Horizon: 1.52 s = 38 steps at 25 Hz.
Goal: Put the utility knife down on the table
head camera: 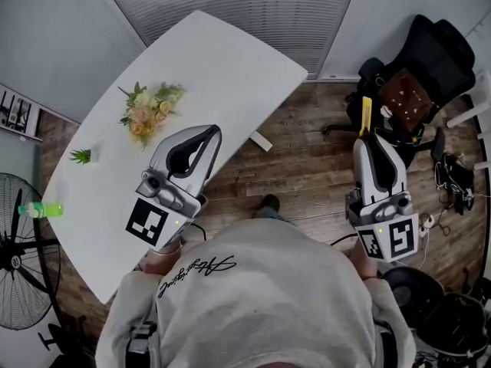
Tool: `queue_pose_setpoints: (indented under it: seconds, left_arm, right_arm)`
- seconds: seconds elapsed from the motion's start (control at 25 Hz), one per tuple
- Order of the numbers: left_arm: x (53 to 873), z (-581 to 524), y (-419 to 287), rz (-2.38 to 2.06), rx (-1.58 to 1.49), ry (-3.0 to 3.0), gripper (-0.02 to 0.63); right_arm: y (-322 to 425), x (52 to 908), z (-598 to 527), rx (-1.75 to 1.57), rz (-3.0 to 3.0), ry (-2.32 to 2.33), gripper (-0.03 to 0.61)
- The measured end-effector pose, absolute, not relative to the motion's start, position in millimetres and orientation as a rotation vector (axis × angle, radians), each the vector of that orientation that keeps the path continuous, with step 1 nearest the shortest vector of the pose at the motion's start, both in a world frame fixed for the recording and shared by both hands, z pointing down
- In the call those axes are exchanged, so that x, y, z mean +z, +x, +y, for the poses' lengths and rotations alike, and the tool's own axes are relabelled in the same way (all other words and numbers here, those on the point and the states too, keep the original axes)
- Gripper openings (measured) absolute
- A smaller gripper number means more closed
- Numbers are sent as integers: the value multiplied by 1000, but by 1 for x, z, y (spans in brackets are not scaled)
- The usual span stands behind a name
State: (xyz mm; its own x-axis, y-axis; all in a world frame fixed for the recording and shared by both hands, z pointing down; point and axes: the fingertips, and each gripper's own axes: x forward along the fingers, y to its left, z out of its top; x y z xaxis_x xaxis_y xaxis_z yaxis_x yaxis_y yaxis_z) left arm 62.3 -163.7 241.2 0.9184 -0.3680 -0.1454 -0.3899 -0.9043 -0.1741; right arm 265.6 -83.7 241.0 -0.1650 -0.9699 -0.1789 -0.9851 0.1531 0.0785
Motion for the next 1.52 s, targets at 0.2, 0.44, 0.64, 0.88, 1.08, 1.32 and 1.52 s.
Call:
queue_pose_setpoints:
  seconds: [0.2,0.44,0.64,0.88,1.08,1.32,1.52]
  left_arm:
    - [238,-188,90,580,187,-2871,-5]
    - [240,-217,106,641,195,-2867,-4]
    - [257,-236,101,666,130,-2923,-5]
    - [242,-257,90,619,171,-2915,-4]
    - [233,-279,75,643,183,-2895,-5]
    - [238,-283,64,670,183,-2897,-4]
    - [238,-286,50,705,191,-2889,-5]
  right_arm:
    - [288,245,-110,257,2344,-1956,63]
    - [312,249,-142,217,2362,-1941,63]
    - [303,260,-160,168,2382,-1929,63]
    - [295,253,-177,178,2351,-1953,63]
    - [278,247,-192,200,2348,-1954,63]
    - [264,254,-209,198,2407,-1930,63]
    - [246,259,-224,188,2477,-1882,63]
